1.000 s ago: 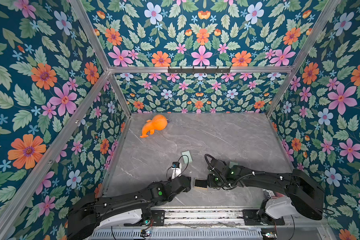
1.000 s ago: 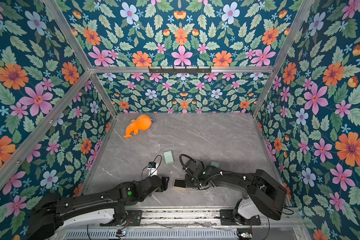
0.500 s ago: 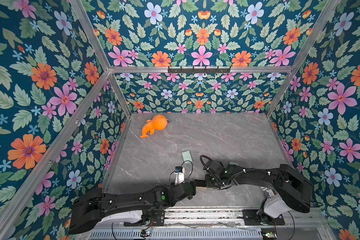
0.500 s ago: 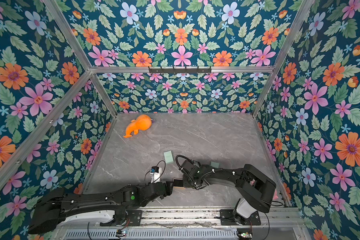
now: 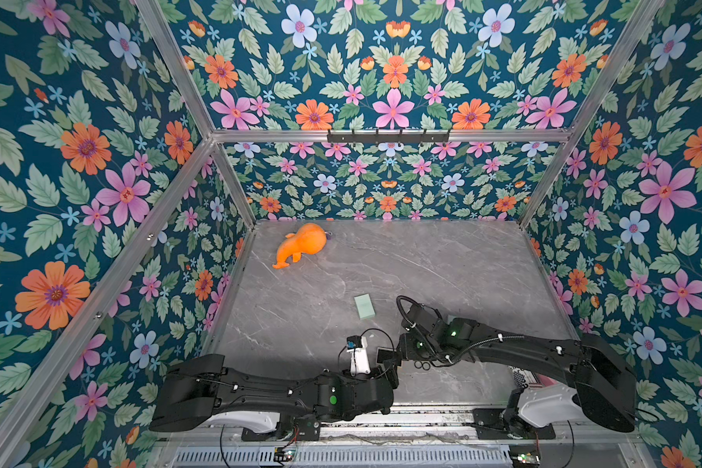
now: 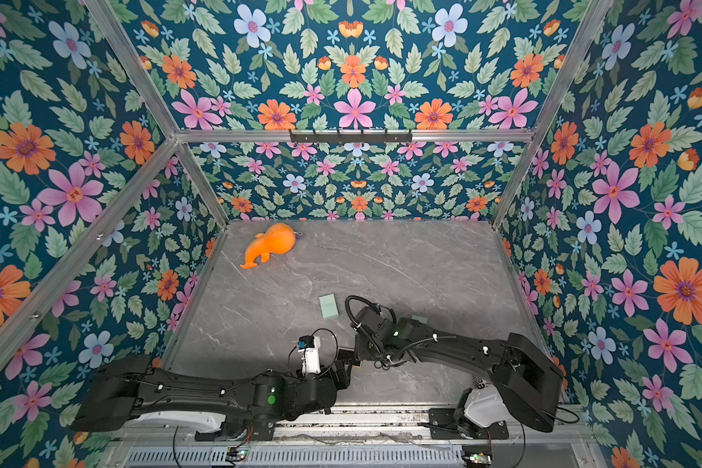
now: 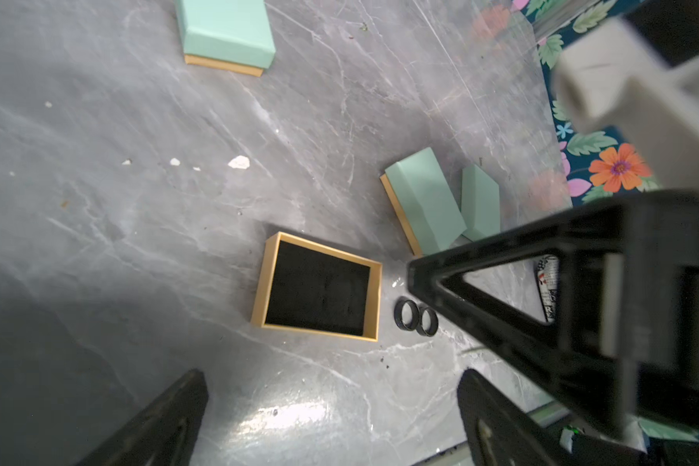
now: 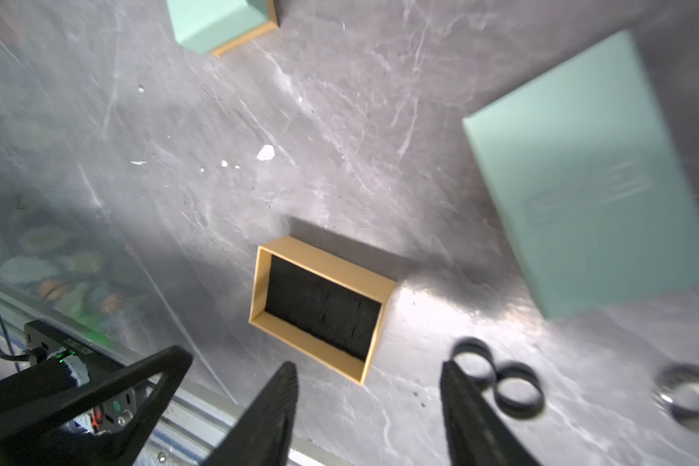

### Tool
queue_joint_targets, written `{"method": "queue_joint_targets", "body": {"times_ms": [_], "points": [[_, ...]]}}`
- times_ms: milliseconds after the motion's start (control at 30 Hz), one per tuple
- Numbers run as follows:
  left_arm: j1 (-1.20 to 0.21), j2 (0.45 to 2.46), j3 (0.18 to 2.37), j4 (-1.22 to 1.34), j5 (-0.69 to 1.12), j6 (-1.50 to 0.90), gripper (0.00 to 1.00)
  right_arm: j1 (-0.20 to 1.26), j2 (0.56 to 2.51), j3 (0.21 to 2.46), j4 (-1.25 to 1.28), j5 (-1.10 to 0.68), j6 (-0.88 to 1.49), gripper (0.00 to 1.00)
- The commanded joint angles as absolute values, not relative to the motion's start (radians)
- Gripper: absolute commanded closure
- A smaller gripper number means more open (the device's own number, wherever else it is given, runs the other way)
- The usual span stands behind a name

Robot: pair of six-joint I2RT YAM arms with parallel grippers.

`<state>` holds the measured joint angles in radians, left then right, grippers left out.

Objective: Take the rings out of the lift-off lid box
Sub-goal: Adjust the jewelry box at the center of the board, then pick up the lid from the center of the board.

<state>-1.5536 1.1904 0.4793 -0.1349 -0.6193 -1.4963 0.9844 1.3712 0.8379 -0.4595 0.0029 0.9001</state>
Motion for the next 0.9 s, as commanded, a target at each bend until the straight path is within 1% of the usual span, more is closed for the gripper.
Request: {"method": "queue_joint_targets", "body": {"times_ms": [0,133,233,267,433,467,500,633,867], "points": [[-1.557,1.214,0.473,-0.087,-0.664,-1.561,0.01,0.945,1.312,0.818,-0.549,0.044,0.879,0.36],[-1.557,1.216,0.433,0.000,-0.677,-1.579,0.01,0.825,1.199,0.756,-0.593,0.009,0.841,0.30],[-1.557,1.225,0.432,0.021,-0.690,-1.582,0.01,0.744,1.127,0.733,-0.654,0.030,0.791,0.21],[-1.558,1.231,0.436,0.024,-0.692,-1.583,0.01,0.713,1.111,0.725,-0.664,0.027,0.778,0.18],[-1.559,1.266,0.442,0.064,-0.692,-1.618,0.01,0.518,1.070,0.689,-0.694,-0.037,0.685,0.10],[-1.560,1.271,0.439,0.075,-0.692,-1.628,0.01,0.490,1.065,0.682,-0.690,-0.048,0.672,0.10],[-1.563,1.277,0.437,0.086,-0.692,-1.640,0.01,0.462,1.062,0.676,-0.685,-0.057,0.660,0.07],[-1.565,1.296,0.433,0.117,-0.685,-1.670,0.01,0.413,1.087,0.670,-0.661,-0.063,0.621,0.05],[-1.570,1.315,0.449,0.113,-0.686,-1.686,0.01,0.407,1.206,0.703,-0.620,-0.052,0.597,0.05]]}}
